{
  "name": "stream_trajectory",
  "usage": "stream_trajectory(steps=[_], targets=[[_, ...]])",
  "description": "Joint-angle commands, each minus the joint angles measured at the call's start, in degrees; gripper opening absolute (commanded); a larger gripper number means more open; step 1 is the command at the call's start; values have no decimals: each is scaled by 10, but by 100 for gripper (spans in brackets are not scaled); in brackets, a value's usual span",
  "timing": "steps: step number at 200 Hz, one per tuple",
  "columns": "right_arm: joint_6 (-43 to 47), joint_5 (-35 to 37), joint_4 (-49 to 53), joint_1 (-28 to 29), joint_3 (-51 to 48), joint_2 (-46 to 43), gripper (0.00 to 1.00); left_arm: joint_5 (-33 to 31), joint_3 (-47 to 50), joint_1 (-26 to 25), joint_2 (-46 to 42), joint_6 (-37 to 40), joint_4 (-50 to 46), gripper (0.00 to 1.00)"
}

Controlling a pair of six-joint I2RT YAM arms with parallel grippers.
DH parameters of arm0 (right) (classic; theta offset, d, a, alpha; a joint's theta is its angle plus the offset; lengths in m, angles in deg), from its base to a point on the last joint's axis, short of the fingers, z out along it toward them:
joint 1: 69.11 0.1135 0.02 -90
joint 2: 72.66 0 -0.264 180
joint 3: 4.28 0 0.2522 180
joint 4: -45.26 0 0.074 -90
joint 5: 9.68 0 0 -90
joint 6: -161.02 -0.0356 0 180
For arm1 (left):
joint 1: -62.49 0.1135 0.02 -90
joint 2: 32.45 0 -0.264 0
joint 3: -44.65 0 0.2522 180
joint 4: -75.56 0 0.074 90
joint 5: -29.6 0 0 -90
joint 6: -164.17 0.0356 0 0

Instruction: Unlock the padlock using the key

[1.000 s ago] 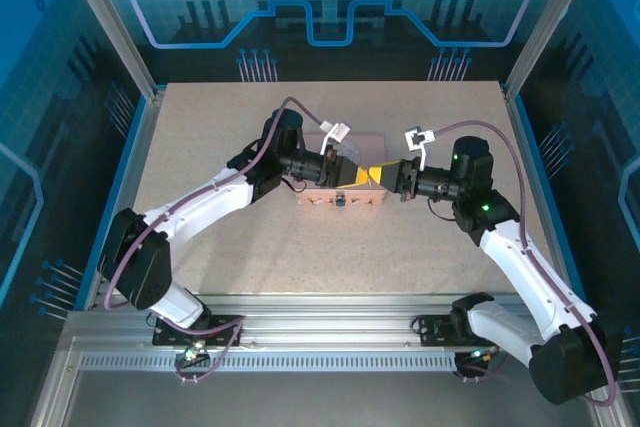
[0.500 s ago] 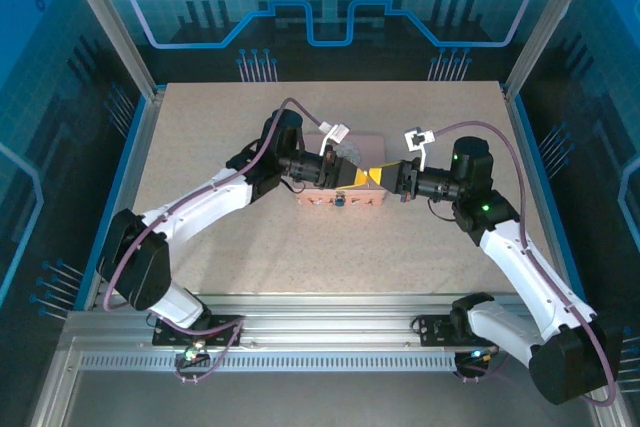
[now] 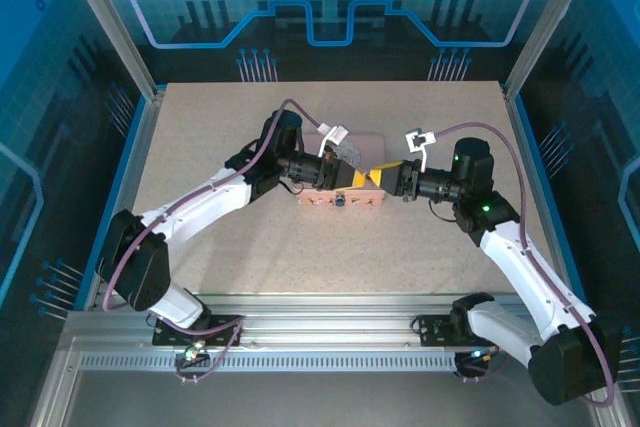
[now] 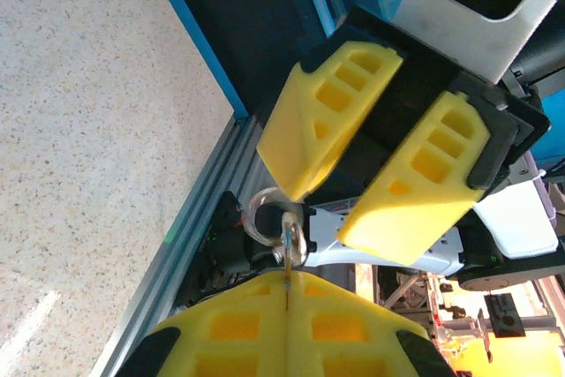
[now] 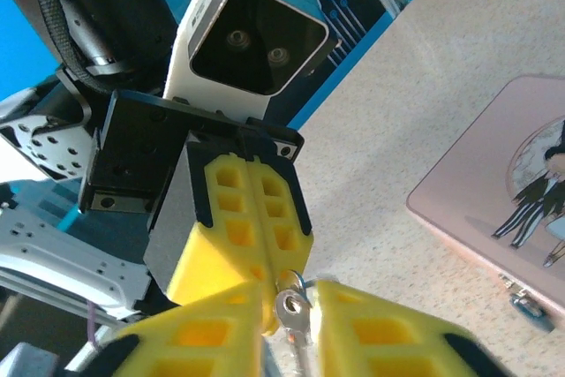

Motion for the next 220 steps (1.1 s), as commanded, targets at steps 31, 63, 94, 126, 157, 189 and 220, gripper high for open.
stream_trajectory(steps=[31, 63, 94, 126, 157, 189, 220], targets=[[-12, -12, -29, -9, -5, -4, 47, 22, -29, -3, -18, 44, -51, 0], [-18, -41, -42, -4, -2, 16, 45, 31, -38, -10, -19, 61, -66, 0], [-16, -58, -46, 4, -5, 18, 35, 35, -41, -10, -19, 66, -66, 0], [-17, -69, -53, 5, -6, 17, 25, 42, -44, -11, -18, 66, -63, 0], [-16, -80, -54, 9, -4, 26, 30, 43, -44, -13, -19, 67, -59, 0], [-15, -93, -59, 16, -4, 30, 23, 42, -43, -13, -20, 67, -55, 0], [-7, -101, -54, 23, -3, 29, 14, 41, -44, -13, -20, 67, -56, 0]])
